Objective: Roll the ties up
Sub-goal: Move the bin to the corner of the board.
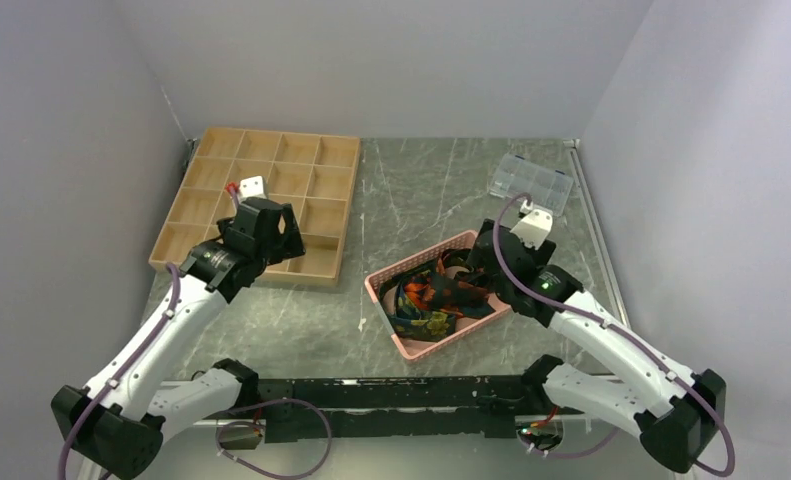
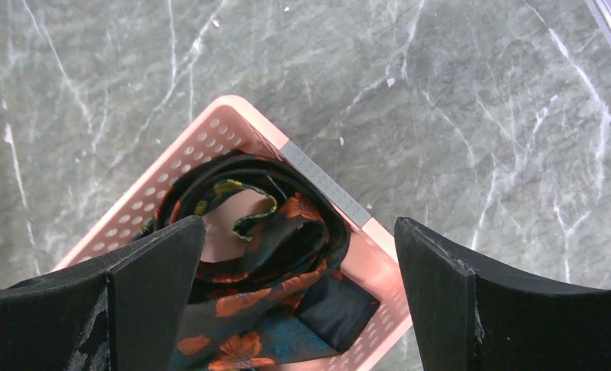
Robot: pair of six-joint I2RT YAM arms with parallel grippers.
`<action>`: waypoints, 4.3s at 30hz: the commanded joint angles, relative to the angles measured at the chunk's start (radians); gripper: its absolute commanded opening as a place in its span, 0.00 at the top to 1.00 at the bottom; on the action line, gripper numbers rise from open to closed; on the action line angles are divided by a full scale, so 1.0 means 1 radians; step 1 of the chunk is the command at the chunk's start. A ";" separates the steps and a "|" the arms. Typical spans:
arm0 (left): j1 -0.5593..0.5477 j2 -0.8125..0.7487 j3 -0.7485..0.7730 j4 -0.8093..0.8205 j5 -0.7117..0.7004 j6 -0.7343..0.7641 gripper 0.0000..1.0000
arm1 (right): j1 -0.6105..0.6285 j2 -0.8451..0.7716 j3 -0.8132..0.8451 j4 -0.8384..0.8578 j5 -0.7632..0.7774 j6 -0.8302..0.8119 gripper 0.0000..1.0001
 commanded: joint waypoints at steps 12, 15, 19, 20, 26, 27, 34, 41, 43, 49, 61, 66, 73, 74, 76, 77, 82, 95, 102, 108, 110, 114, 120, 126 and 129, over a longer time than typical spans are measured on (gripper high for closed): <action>-0.003 0.040 0.008 0.064 0.280 0.103 0.06 | -0.087 -0.247 -0.010 -0.232 0.015 0.032 0.00; -0.013 0.025 -0.058 0.180 0.478 0.091 0.07 | -0.187 -0.240 -0.057 -0.190 -0.114 0.053 0.00; -0.140 0.095 -0.093 0.223 0.461 0.008 0.10 | -0.340 -0.204 -0.093 -0.123 -0.268 0.015 0.02; -0.189 0.120 -0.089 0.218 0.429 0.000 0.10 | -0.356 -0.188 -0.104 -0.107 -0.289 0.007 0.02; -0.390 0.262 -0.045 0.214 0.303 -0.046 0.10 | -0.376 -0.056 -0.193 0.037 -0.398 -0.006 0.15; -0.399 0.278 -0.043 0.210 0.290 -0.053 0.10 | -0.377 -0.038 -0.205 0.064 -0.407 -0.004 0.17; -0.402 0.351 -0.044 0.220 0.251 -0.051 0.10 | -0.406 0.127 -0.208 0.153 -0.405 -0.009 0.19; -0.401 0.475 0.016 0.240 0.266 -0.037 0.19 | -0.477 0.229 -0.182 0.232 -0.423 -0.005 0.25; -0.402 0.497 0.008 0.267 0.277 -0.046 0.20 | -0.490 0.272 -0.167 0.259 -0.427 -0.003 0.27; -0.403 0.544 0.002 0.397 0.404 -0.021 0.31 | -0.500 0.402 -0.060 0.306 -0.396 -0.015 0.26; -0.440 0.718 0.100 0.497 0.419 -0.083 0.75 | -0.509 0.466 0.249 0.142 -0.297 -0.046 0.00; -0.441 0.756 0.141 0.501 0.384 -0.133 0.85 | -0.512 0.376 0.218 0.122 -0.302 -0.032 0.00; -0.441 0.764 0.179 0.482 0.382 -0.147 0.86 | -0.547 0.385 0.158 0.150 -0.335 -0.060 0.00; -0.441 0.754 0.168 0.486 0.381 -0.149 0.84 | -0.553 0.390 0.146 0.160 -0.341 -0.063 0.00; -0.439 0.733 0.144 0.495 0.376 -0.155 0.76 | -0.565 0.400 0.121 0.175 -0.353 -0.068 0.00; -0.440 0.722 0.131 0.500 0.376 -0.158 0.71 | -0.573 0.404 0.109 0.182 -0.358 -0.072 0.00; -0.441 0.691 0.109 0.493 0.372 -0.143 0.43 | -0.610 0.398 0.061 0.204 -0.366 -0.092 0.00; -0.359 0.615 0.248 0.355 0.376 0.218 0.27 | -0.621 0.313 -0.008 0.208 -0.359 -0.137 0.00; -0.296 0.628 0.332 0.310 0.715 0.640 0.27 | -0.618 0.230 0.013 0.161 -0.431 -0.109 0.00; -0.273 0.818 0.513 0.157 0.841 0.823 0.31 | -0.585 0.121 0.008 0.127 -0.531 -0.104 0.00; -0.257 0.862 0.543 0.149 0.864 0.845 0.32 | -0.572 0.077 0.006 0.112 -0.562 -0.108 0.00; -0.231 0.947 0.608 0.132 0.929 0.847 0.37 | -0.559 0.006 0.016 0.079 -0.616 -0.119 0.00; -0.244 1.068 0.702 0.100 0.963 0.824 0.49 | -0.557 -0.070 0.071 0.011 -0.647 -0.147 0.00; -0.274 1.109 0.731 0.139 0.929 0.722 0.91 | -0.556 -0.107 0.108 -0.022 -0.634 -0.161 0.00; -0.293 1.091 0.689 0.235 0.877 0.601 0.97 | -0.557 -0.102 0.137 -0.036 -0.608 -0.169 0.00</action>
